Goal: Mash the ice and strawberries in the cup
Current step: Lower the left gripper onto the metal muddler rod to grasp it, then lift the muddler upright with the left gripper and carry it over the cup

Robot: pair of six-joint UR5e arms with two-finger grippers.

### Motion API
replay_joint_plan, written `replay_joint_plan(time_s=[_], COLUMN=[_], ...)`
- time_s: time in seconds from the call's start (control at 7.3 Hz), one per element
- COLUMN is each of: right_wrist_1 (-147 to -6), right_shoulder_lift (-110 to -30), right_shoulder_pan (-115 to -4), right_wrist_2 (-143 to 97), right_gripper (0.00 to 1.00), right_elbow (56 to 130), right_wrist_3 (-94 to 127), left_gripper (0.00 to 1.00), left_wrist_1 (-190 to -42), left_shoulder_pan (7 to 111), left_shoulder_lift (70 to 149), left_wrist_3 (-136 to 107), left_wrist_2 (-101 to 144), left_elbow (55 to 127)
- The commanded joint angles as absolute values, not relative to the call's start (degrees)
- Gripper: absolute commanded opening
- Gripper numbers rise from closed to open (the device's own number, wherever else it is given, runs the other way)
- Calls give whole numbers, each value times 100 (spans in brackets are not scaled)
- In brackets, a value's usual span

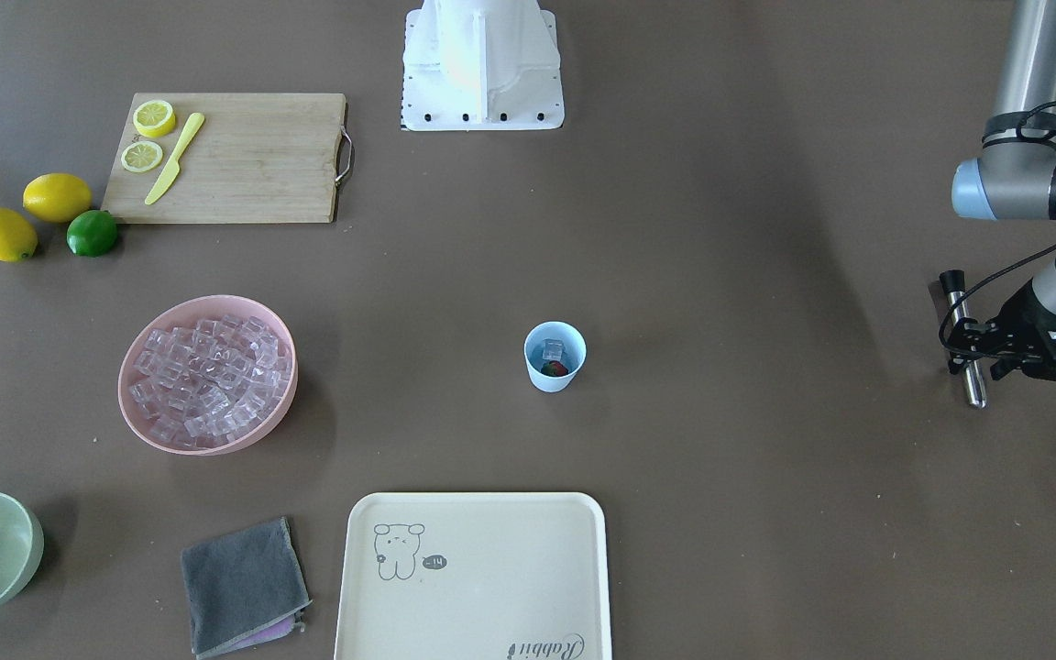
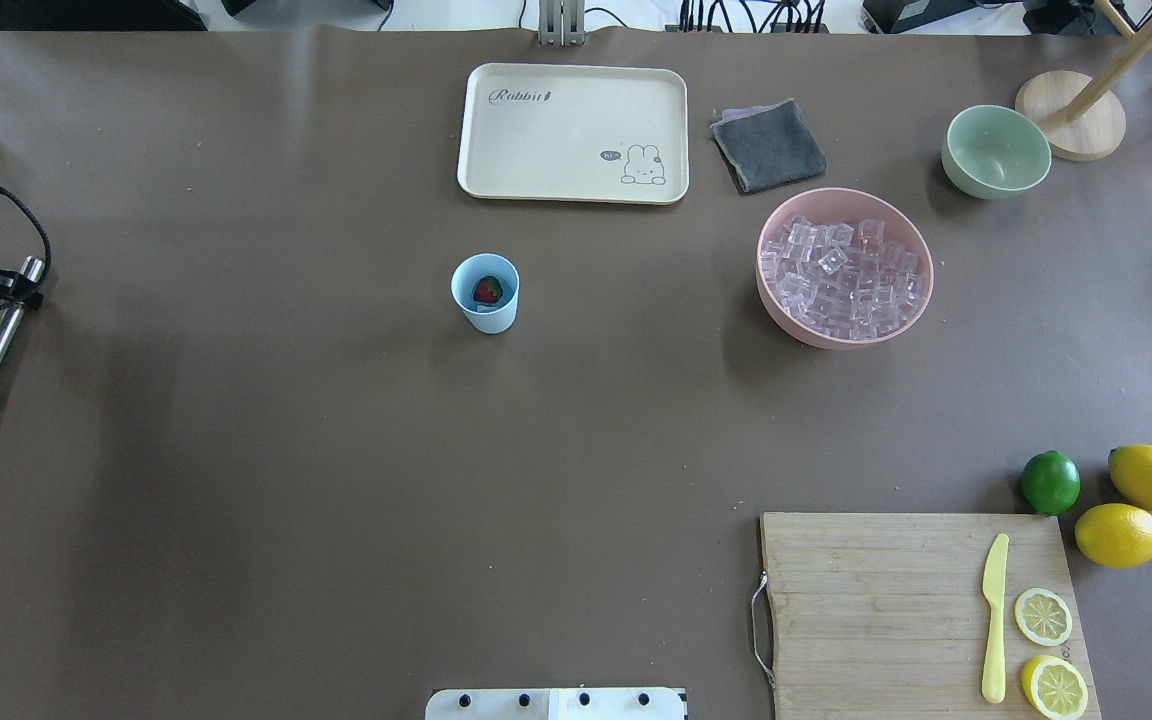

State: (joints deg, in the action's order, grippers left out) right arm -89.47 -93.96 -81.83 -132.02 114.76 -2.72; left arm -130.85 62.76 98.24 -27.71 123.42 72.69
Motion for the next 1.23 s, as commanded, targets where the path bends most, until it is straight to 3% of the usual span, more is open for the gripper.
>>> replay_joint_plan(time_s=[0.0,0.41,0.82,1.1], right_wrist_1=[-8947,-8947,-8947,-8956], right_shoulder_lift=[-9396,-9413,-9448,-9545], right_shoulder_pan=[-8183,-8183,-8183,-8191], right_wrist_2=[-13201,-13219,-13306,-13324], right_gripper=[99,99,99,99], right_elbow=[11470,11487,11461,11426], right_wrist_3=[-255,-237,-229,-229], left_gripper=[0,0,0,0], left_wrist_1=[-13061,-13140,-13148,-13428], left_shoulder_pan=[6284,6381,6311,5769], left_shoulder_lift=[9756,10026,11439,12090], left_wrist_3=[-2786,-3030,-4530,-5479], left_wrist_2=[12489,12542,12411,11064], left_elbow=[7277,7540,7690,8067])
